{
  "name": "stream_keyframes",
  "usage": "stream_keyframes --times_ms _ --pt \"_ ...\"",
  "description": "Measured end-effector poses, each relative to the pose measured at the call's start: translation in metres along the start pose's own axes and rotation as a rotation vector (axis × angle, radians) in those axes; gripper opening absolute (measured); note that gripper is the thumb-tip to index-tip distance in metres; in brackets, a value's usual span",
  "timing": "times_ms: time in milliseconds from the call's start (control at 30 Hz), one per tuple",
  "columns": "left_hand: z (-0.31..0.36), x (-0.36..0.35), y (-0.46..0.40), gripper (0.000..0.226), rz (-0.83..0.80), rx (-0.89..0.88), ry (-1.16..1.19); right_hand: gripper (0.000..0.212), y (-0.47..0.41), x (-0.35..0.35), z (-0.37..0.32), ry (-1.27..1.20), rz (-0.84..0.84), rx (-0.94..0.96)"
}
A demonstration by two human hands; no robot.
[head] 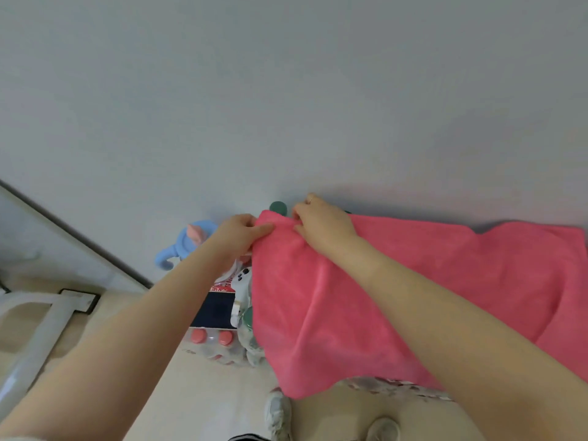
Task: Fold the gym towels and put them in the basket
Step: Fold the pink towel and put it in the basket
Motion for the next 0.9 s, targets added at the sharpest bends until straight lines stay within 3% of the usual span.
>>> stream_keyframes --times_ms 133,267,333,367,500,600,667,900 --pt "0.027 0.008 -0.015 0.019 0.034 -0.149 0.095 0.024 -0.006 0.013 0.002 0.068 0.06 -0.077" --pt "0.054 0.021 -0.025 0.021 0.158 -0.319 0.139 0.02 -0.01 0.041 0.006 -0.116 0.355 -0.165" --pt "0.055 0.026 -0.026 0.013 0.228 -0.355 0.142 0.02 -0.012 0.043 0.006 -0.164 0.366 -0.141" --pt "0.051 0.026 -0.026 0.01 0.25 -0.34 0.152 0.026 -0.012 0.039 0.004 -0.18 0.312 -0.116" --pt "0.01 0.014 -0.011 0.037 0.213 -0.112 0.062 0.056 0.012 0.006 0.001 -0.206 0.05 0.004" --pt "-0.027 -0.002 0.021 0.032 0.111 0.028 0.136 0.054 0.041 -0.007 0.012 -0.203 0.062 0.032" --pt "-0.042 -0.01 0.051 0.041 0.116 0.057 0.095 0.051 0.059 -0.011 0.022 -0.227 0.072 0.002" --pt "-0.079 -0.024 0.131 0.034 0.403 0.079 0.248 0.038 0.129 -0.006 0.049 -0.348 0.173 -0.022"
Point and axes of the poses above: each hand's wrist, its own y-axis away from the middle knuckle, its own x-axis out of the back of the hand, z = x × y, the point moved 5 cm from there along -y, towards the middle knuckle, and after that the axes turned 4 degrees about -x, right-handed, at the moved point
